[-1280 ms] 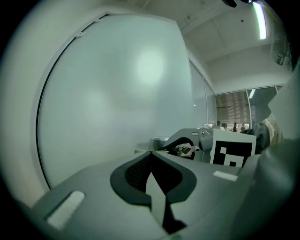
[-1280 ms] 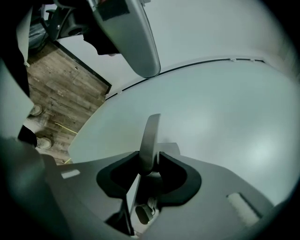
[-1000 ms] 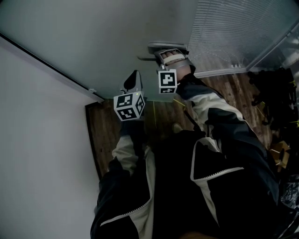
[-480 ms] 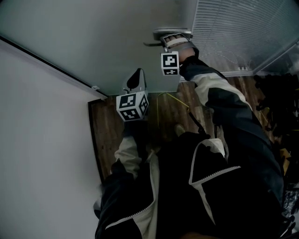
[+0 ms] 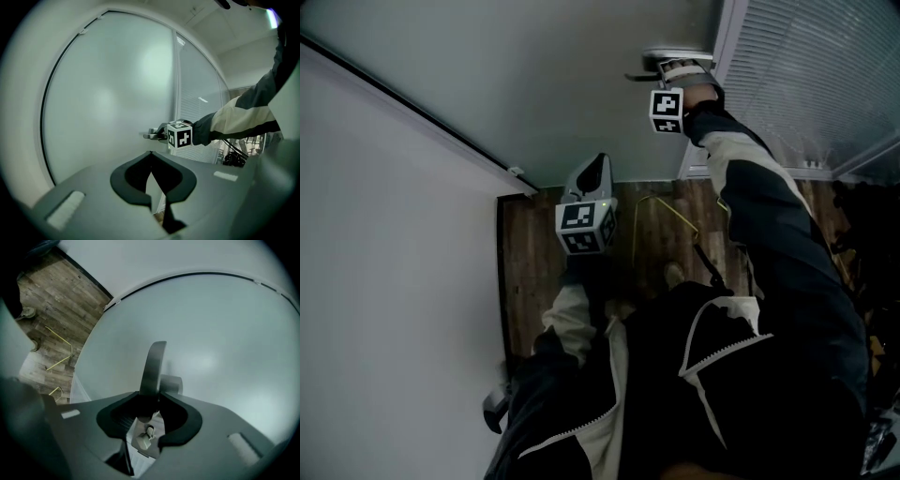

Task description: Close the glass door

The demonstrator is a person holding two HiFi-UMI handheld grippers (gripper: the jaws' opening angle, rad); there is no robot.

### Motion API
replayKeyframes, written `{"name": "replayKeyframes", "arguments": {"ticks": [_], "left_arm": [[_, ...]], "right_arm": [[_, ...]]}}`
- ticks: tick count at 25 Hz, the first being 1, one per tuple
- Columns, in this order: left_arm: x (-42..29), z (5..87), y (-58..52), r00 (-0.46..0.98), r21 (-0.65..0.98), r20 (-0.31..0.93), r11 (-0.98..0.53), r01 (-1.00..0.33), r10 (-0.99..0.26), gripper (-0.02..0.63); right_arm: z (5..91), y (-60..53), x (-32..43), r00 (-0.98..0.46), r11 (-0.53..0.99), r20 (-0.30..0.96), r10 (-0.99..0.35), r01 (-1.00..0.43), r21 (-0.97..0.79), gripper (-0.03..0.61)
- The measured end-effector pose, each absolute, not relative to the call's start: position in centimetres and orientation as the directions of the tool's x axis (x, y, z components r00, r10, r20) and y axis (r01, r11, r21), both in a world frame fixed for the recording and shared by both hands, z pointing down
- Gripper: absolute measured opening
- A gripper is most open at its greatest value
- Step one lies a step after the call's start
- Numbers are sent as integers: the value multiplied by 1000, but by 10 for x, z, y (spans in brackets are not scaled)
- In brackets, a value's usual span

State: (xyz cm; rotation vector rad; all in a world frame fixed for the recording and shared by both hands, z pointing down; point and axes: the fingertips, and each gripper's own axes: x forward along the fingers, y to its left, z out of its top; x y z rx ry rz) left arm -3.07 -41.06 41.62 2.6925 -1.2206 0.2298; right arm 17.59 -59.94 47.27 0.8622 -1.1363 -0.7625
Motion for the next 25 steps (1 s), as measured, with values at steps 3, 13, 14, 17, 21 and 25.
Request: {"name": "replayKeyframes", "arguments": {"ticks": [3, 13, 14, 17, 21, 25], "left_arm": [[-37, 419, -415, 636, 95, 214, -632, -769, -741, 5], [-50, 430, -410, 602, 78, 230, -602, -795, -765, 5], [-50, 430, -409, 601, 81, 231, -601, -795, -765, 5], [-49, 433, -410, 603, 89, 233, -601, -794, -763, 5], [-49, 431, -415, 605, 113, 245, -598, -794, -758, 5], [-51, 429, -420, 617, 125, 224, -606, -786, -754, 5]], "right_arm": [[473, -614, 181, 266, 478, 441, -857, 92, 873, 137], [474, -622, 183, 264, 464, 429, -864, 84, 882, 137], [474, -621, 183, 261, 462, 428, -865, 83, 883, 135], [476, -622, 182, 246, 472, 447, -860, 49, 880, 140], [470, -618, 178, 198, 488, 495, -846, -85, 869, 188], [446, -580, 166, 103, 422, 476, -873, -330, 844, 116]]}}
